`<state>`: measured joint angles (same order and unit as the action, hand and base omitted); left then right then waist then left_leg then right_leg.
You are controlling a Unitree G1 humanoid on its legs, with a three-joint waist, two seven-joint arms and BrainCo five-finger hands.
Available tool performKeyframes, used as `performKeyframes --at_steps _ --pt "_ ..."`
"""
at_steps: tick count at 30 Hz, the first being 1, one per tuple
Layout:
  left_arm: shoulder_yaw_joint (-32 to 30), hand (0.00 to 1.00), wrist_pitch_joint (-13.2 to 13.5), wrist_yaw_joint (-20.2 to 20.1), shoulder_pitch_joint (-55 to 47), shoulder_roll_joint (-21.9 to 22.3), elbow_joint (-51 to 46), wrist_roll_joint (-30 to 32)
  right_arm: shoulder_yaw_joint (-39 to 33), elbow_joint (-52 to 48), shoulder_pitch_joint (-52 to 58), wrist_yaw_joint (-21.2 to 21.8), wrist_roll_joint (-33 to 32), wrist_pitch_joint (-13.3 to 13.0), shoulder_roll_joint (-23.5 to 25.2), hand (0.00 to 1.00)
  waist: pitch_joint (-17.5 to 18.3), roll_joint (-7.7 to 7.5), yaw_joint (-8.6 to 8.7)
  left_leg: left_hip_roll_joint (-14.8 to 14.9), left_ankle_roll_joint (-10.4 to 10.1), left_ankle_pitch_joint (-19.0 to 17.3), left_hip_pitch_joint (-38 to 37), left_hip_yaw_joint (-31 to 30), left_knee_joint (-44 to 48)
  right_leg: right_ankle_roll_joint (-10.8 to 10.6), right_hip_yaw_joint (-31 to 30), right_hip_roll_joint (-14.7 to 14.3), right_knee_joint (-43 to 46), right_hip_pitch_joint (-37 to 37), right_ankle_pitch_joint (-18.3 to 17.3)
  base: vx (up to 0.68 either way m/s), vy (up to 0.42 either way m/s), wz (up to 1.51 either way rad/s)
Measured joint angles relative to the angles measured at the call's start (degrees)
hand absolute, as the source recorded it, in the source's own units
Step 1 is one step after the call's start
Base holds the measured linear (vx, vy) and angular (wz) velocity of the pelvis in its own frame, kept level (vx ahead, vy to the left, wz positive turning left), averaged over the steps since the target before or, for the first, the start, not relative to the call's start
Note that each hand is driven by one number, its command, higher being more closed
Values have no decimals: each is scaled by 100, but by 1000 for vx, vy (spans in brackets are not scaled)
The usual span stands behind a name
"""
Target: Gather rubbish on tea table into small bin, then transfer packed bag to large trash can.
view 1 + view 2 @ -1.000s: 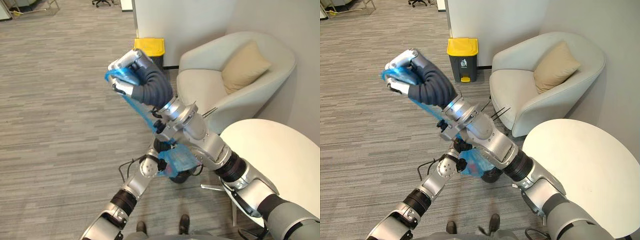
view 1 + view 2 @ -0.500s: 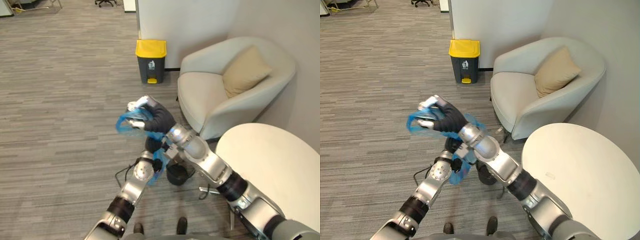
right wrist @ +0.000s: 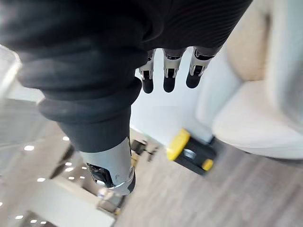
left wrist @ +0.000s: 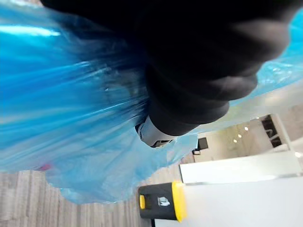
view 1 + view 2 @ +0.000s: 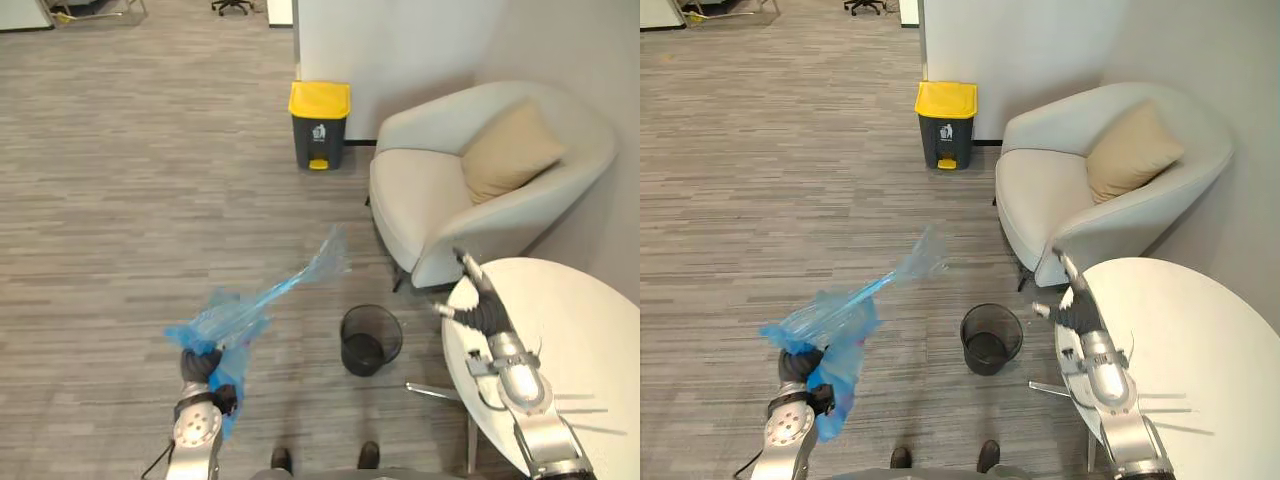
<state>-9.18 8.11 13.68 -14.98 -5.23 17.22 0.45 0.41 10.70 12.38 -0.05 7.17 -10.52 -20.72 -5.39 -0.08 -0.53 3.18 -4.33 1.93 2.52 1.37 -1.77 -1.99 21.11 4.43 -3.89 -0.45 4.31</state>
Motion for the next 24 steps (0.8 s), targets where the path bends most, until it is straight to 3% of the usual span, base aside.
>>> performKeyframes --at_steps 3,5,7,10,13,14,16,17,18,19,20,23,24 --pt "-21 100 -1 -198 -35 -4 252 -172 -3 726 58 158 -98 71 127 0 -162 131 -45 -22 87 -137 354 -66 314 -24 408 114 239 -90 -193 1 30 68" --pt "-67 100 -2 -266 -113 -7 375 -205 -33 1137 60 147 -97 97 325 0 -208 169 -17 199 260 -299 516 719 555 -57 733 217 415 -90 -387 52 36 75" --pt "-77 100 -2 -366 -156 -3 485 -205 -94 1454 65 140 -96 114 493 0 -222 184 -36 355 241 -312 581 1313 665 -119 862 306 554 -134 -508 124 49 50" --pt "-270 100 -13 -422 -282 -3 732 -203 -216 1604 -4 98 -30 221 778 0 -276 159 -50 364 91 -416 638 1391 892 -229 883 460 717 -176 -594 163 78 9" --pt "-352 100 -25 -501 -489 14 788 -202 -296 1658 -14 -108 36 237 885 0 -323 112 -75 293 172 -958 717 1438 1454 -442 842 746 1214 -184 -917 187 136 -1" --pt "-352 100 -28 -523 -614 7 769 -201 -384 1722 -9 -129 49 269 944 0 -361 55 -67 227 181 -1244 671 1438 1721 -532 829 987 1712 -210 -1222 263 183 8" --pt "-335 100 -37 -604 -689 -5 735 -200 -532 1705 100 -211 86 350 990 0 -388 -39 -54 101 251 -1667 671 1381 2108 -405 534 1392 2982 -591 -1492 233 156 21" --pt "-265 100 -56 -605 -716 -52 673 -197 -536 1663 165 -262 84 402 997 0 -427 -73 -21 19 322 -1851 685 1240 2314 -70 -99 1532 3998 -1032 -1369 152 127 32" --pt "-212 100 -84 -606 -720 -108 572 -196 -533 1600 216 -278 84 447 1034 0 -457 -71 -20 -25 363 -1944 623 1164 2375 180 -481 1541 4559 -1303 -1194 301 178 50" --pt "-121 100 -89 -596 -668 -275 408 -192 -511 1513 321 -306 70 446 1160 0 -540 -66 -8 -11 390 -2096 503 958 2446 2 -1139 1315 5434 -1826 -1408 448 113 53" --pt "-89 100 -91 -588 -580 -394 364 -192 -500 1479 383 -304 68 447 1279 0 -567 -121 15 22 372 -2183 365 794 2390 -94 -1317 934 5635 -2081 -1835 469 66 57" --pt "16 100 -94 -589 -347 -450 365 -194 -518 1473 373 -361 13 442 1290 0 -606 -115 180 41 321 -2263 -172 525 1899 -83 -1227 346 5013 -2743 -2064 451 -18 61" --pt "25 100 -94 -589 -308 -439 366 -194 -522 1475 358 -362 14 443 1281 0 -618 -94 214 45 280 -2249 -241 478 1850 -81 -1178 309 4889 -2846 -2056 629 -66 70"
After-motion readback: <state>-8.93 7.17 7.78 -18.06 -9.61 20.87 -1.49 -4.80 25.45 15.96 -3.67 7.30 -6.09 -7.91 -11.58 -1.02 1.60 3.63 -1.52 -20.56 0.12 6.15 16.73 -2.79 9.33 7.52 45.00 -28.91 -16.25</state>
